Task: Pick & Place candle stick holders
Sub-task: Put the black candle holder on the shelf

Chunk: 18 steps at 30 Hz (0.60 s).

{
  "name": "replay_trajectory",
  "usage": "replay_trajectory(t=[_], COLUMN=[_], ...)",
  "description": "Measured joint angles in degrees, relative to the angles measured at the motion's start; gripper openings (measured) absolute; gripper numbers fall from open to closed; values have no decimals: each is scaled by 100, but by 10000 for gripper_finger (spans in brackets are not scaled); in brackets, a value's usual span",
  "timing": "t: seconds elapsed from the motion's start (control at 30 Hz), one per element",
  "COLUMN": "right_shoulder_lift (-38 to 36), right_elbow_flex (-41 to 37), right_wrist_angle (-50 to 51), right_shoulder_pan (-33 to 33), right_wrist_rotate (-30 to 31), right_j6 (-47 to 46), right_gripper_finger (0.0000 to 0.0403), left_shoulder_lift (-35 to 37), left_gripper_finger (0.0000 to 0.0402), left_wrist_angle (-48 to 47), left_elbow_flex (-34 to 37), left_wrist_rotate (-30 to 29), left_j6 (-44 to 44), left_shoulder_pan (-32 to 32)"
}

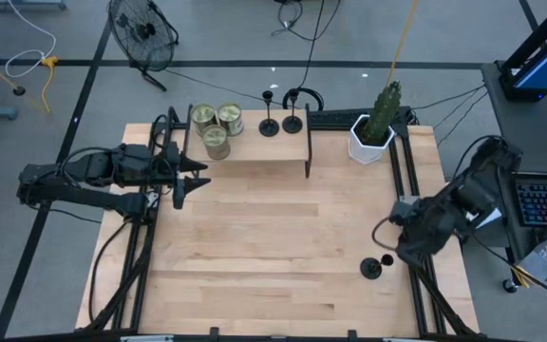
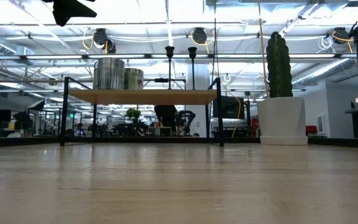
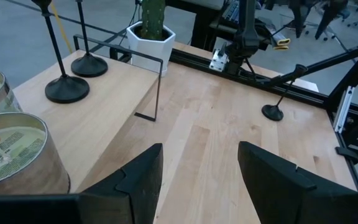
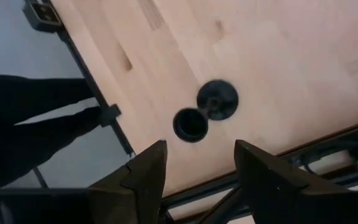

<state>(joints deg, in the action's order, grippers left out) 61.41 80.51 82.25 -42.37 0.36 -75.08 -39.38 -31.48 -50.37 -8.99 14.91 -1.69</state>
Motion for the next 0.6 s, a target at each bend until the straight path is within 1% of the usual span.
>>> replay_trajectory(t=[0.1, 0.33, 0.47, 0.6], right_shoulder_lift=[-2, -2, 0, 0], right_elbow_flex=[-395, -1190, -1486, -1671], right_wrist_angle=[-246, -788, -1196, -1440], right_shoulder_pan=[-233, -523, -834, -1191], right_wrist_rotate=[-32, -42, -43, -41], right_j6=[-292, -738, -907, -1424], right_gripper_finger=[180, 178, 176, 175], left_shoulder_lift=[0, 0, 0, 0], left_gripper_finger=[216, 216, 216, 216], left_wrist_angle=[0, 0, -1, -2], left_elbow_flex=[0, 0, 0, 0], left_wrist_rotate=[0, -2, 0, 0], left_j6=[-5, -21, -21, -27], left_shoulder_pan=[1, 1, 0, 0])
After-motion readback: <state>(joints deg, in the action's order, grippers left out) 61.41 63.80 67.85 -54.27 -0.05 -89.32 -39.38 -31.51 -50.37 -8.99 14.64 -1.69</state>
